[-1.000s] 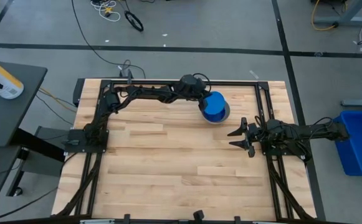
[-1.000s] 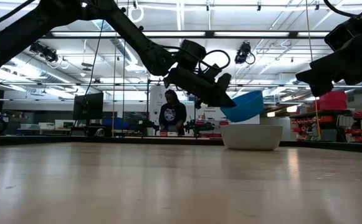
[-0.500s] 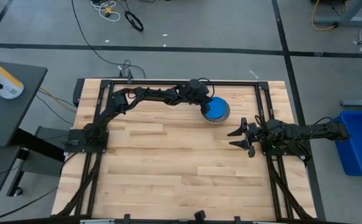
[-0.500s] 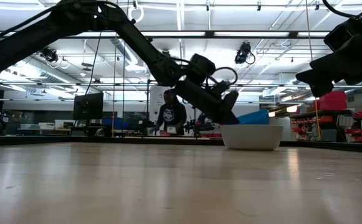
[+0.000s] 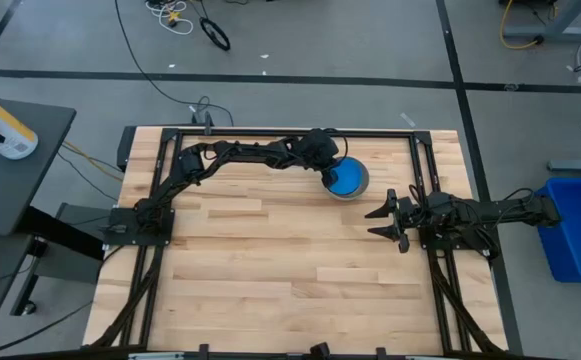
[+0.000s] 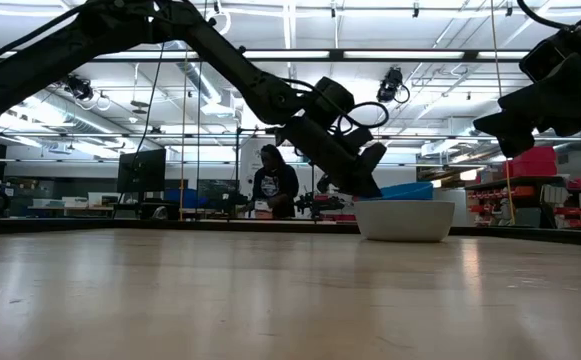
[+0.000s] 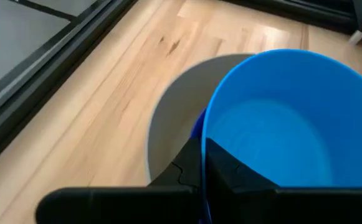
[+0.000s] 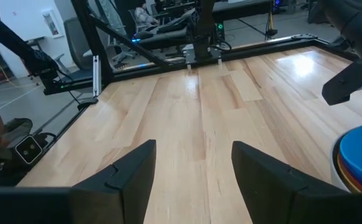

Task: Nest bowls inside each other
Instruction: Stack the blue bowl on top of the dark blue bowl

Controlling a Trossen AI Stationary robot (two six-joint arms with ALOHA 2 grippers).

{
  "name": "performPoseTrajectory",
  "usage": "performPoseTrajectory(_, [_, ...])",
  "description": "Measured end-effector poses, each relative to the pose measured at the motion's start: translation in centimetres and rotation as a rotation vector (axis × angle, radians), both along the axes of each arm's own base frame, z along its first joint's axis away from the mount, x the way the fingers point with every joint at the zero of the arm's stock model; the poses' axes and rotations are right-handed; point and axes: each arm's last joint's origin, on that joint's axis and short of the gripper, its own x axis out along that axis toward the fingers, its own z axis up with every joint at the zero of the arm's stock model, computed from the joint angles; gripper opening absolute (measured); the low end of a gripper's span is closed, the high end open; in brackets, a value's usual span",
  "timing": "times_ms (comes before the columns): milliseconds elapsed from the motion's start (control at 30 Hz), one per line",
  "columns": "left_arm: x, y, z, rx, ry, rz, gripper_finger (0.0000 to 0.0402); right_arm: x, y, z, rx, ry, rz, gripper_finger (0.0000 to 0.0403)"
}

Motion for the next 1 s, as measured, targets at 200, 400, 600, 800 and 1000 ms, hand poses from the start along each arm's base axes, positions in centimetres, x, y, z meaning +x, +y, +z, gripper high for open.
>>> performPoseTrajectory(200, [0.5,-0.6,1.3,0.017,0.089,0.009,0.0006,0.0,0.0,0.0,0.003,0.001,-0.001,0.0224])
performPoseTrajectory(400, [1.0,-1.2,2.7,0.063,0.122,-0.001,0.0006,0.0,0.0,0.0,0.009,0.001,-0.002,0.0213])
performPoseTrajectory(600, [0.7,-0.9,2.4,0.013,0.140,-0.022,0.0006,0.0,0.0,0.0,0.036,0.004,-0.006,0.0199])
performPoseTrajectory(800, [0.5,-0.8,1.9,-0.009,0.163,-0.021,0.0012,0.0,0.0,0.0,0.045,0.005,-0.007,0.0190])
performPoseTrajectory(1000, [0.9,-1.4,2.1,0.032,0.147,-0.061,0.0081,0.0,0.0,0.0,0.052,0.006,-0.008,0.0187])
